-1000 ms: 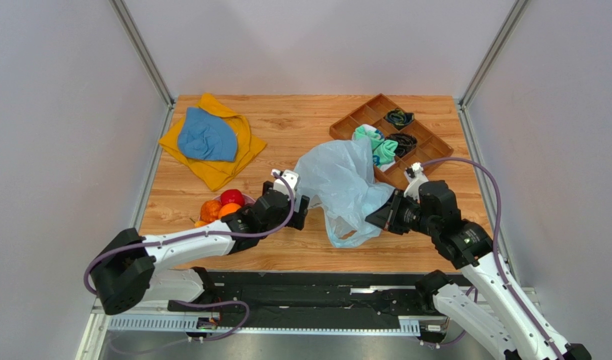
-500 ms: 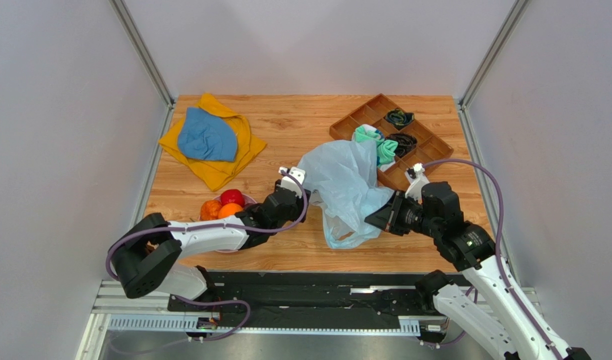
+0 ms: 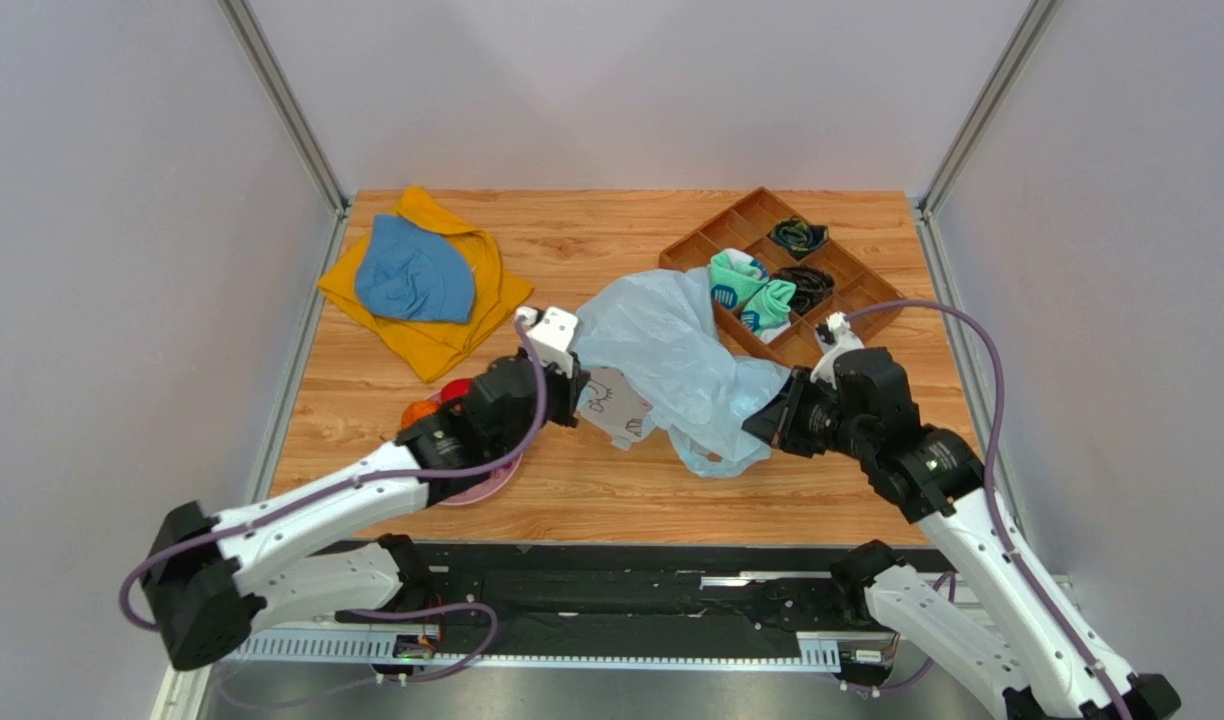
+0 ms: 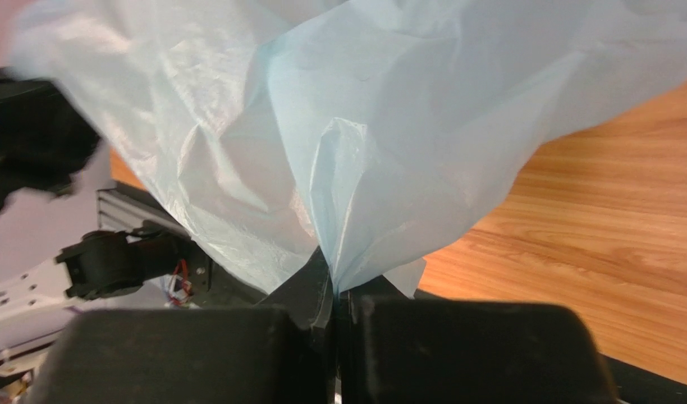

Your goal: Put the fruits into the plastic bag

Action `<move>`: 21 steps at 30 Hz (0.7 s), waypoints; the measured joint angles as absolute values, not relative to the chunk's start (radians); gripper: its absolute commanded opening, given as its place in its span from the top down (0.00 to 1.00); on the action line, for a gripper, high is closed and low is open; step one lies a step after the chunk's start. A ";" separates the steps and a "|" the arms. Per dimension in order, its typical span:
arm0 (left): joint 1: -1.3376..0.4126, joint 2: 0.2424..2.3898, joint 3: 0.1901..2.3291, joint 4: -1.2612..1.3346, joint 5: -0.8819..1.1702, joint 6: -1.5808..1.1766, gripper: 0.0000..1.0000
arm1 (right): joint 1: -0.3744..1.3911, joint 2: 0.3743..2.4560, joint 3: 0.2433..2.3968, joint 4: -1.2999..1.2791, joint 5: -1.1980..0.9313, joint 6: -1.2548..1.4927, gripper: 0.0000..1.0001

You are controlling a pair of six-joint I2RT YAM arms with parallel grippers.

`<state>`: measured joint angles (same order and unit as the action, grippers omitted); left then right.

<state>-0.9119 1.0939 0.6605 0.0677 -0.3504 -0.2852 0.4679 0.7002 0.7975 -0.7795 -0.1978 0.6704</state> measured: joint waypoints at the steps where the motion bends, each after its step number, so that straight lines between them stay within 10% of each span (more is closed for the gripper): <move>1: -0.903 1.040 0.692 0.012 -0.322 -0.278 1.00 | 0.467 0.723 0.810 -0.781 -0.179 0.660 0.99; 6: -0.867 0.896 0.822 -0.153 -0.196 -0.273 1.00 | 0.468 0.888 0.900 -0.759 -0.097 0.605 0.87; 9: -0.856 0.872 0.881 -0.282 -0.115 -0.283 1.00 | 0.468 1.000 0.972 -0.733 -0.062 0.570 0.59; 10: -0.853 0.876 0.907 -0.331 -0.097 -0.285 1.00 | 0.468 1.038 0.999 -0.731 -0.056 0.558 0.36; 13: -0.840 0.898 0.999 -0.473 -0.043 -0.285 1.00 | 0.468 1.121 1.066 -0.725 -0.051 0.530 0.17; 21: -0.617 0.973 1.138 -0.685 0.152 -0.259 1.00 | 0.468 1.009 1.111 -0.721 -0.035 0.496 0.13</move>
<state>-0.6167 0.9726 1.1378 -0.6846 0.1520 -0.2592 0.4679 1.0088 1.1114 -0.7208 -0.0353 0.4961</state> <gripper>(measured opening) 0.008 0.864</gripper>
